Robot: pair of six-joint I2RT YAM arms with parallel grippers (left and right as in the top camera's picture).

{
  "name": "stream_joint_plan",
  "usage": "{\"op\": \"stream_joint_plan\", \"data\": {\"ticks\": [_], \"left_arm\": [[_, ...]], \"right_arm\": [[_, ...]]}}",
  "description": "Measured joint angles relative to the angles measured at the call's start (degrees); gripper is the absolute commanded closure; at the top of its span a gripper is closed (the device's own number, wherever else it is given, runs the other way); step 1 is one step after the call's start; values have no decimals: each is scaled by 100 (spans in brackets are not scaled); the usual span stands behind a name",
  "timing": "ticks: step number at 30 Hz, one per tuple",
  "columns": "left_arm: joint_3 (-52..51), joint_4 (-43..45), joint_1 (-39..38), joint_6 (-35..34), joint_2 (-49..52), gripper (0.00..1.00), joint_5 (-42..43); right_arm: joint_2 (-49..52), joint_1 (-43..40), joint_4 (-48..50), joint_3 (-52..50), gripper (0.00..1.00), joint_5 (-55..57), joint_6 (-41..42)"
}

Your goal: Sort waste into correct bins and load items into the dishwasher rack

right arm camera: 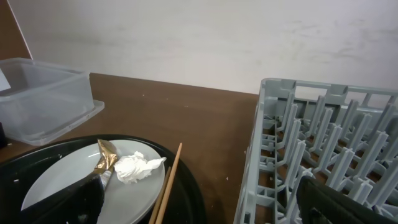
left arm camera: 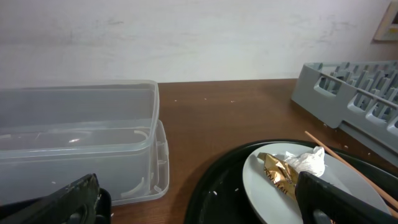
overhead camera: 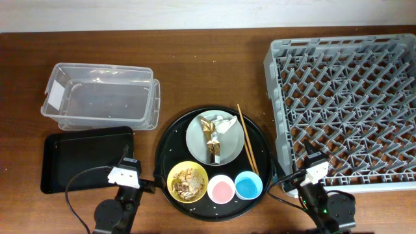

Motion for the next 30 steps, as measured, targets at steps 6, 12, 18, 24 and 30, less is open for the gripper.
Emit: {"op": "stream_joint_plan", "data": {"ticks": [6,12,18,24,30], "left_arm": [[0,0,0,0,0,0,2],[0,0,0,0,0,1,2],[0,0,0,0,0,1,2],[0,0,0,2,0,0,2],[0,-2,0,2,0,1,-46]], "right_arm": [[0,0,0,0,2,0,2],[0,0,0,0,2,0,2],[0,0,0,0,2,0,4],[0,0,0,0,2,0,2],[0,0,2,0,2,0,4]]}}
